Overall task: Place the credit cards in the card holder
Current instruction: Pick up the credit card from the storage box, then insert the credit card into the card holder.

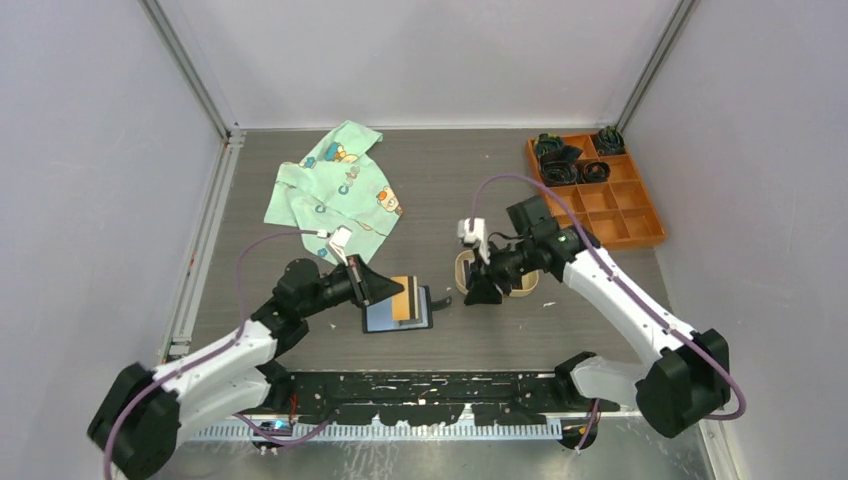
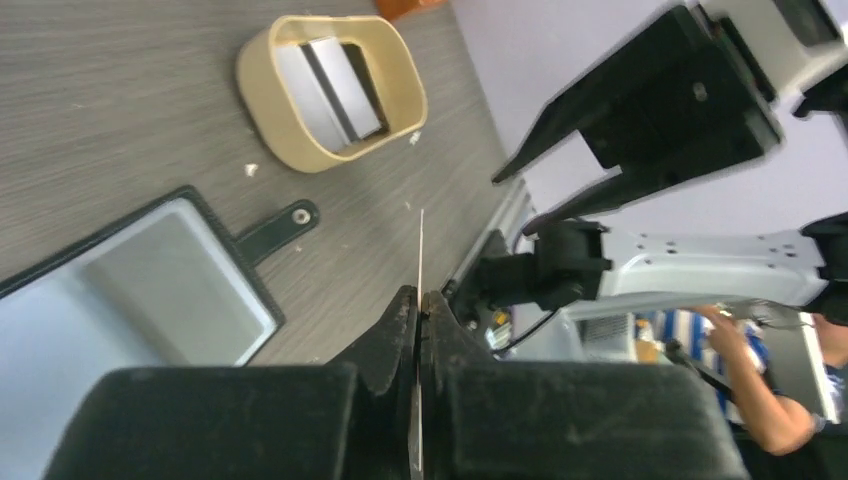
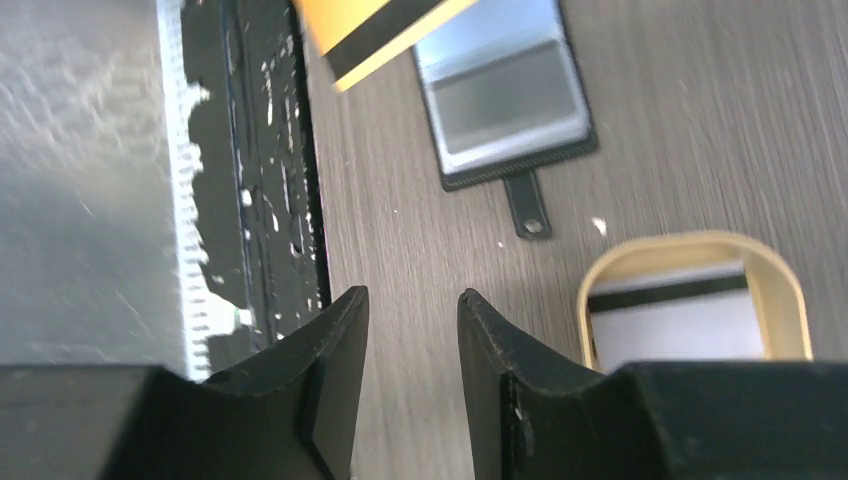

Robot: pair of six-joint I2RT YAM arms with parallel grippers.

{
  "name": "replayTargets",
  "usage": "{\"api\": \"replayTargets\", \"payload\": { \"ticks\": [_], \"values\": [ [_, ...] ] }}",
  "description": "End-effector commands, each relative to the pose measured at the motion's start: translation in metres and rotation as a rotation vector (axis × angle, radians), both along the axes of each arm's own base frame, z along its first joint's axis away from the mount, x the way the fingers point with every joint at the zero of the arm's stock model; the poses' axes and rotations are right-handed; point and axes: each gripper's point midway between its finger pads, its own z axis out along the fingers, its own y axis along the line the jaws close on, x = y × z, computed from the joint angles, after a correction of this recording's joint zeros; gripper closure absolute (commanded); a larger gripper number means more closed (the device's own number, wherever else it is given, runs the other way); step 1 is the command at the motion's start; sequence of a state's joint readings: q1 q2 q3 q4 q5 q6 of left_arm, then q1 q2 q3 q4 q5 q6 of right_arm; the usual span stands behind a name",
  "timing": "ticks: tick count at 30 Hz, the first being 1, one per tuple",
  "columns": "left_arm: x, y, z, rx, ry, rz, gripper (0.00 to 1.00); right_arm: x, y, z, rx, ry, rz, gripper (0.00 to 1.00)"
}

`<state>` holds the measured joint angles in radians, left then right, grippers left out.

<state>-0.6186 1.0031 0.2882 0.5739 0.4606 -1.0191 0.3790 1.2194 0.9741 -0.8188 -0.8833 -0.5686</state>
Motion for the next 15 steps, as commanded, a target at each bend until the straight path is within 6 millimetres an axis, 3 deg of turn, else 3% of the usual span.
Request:
{"api": "replayTargets", "payload": {
  "ticks": [1,4,9,15],
  "values": [
    [-0.005,0.042,-0.037,0.276,-0.028,0.101,1.0,0.018,0.026,-0.012,-0.089,-0.39,0.227,0.56],
    [-0.004,0.05,-0.037,0.268,-0.047,0.144,1.0,0.022,0.046,-0.034,-0.214,-0.426,0.304,0.58],
    [-0.004,0.047,-0.047,0.247,-0.024,0.126,1.0,0.03,0.075,-0.07,-0.352,-0.508,0.336,0.56],
    [0.006,0.051,-0.064,0.25,0.025,0.14,1.0,0.036,0.085,-0.095,-0.406,-0.505,0.274,0.53]
  ]
}}
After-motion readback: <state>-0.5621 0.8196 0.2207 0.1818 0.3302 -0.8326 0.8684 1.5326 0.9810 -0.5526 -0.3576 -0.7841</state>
